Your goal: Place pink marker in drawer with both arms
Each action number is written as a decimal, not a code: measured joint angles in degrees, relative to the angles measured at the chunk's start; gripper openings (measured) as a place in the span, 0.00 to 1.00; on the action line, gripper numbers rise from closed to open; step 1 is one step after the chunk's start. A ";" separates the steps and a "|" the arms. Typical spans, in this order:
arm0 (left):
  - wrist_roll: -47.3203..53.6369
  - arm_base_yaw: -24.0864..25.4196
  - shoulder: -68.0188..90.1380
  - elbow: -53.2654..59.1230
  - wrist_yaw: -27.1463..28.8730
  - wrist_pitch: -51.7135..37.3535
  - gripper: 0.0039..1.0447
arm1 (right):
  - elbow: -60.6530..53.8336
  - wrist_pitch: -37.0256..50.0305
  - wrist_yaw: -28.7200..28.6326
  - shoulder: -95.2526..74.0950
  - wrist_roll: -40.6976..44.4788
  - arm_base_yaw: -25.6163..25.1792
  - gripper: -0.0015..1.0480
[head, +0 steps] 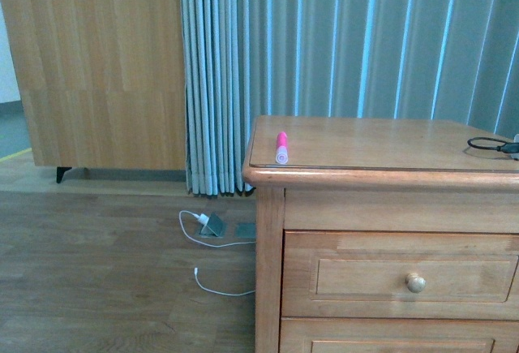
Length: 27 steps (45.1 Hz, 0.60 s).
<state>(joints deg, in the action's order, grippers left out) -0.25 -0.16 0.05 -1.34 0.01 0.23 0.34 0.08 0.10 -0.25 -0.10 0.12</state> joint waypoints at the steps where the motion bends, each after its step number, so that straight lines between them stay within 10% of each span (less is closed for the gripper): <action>1: 0.00 0.00 0.00 0.00 0.02 0.00 0.94 | 0.00 0.00 -0.02 0.00 0.00 0.00 0.92; 27: 0.00 0.00 0.00 0.00 0.02 0.00 0.94 | 0.00 0.00 0.00 0.00 0.00 0.00 0.92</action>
<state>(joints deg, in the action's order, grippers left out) -0.25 -0.16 0.05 -1.34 0.03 0.23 0.34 0.08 0.10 -0.25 -0.10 0.12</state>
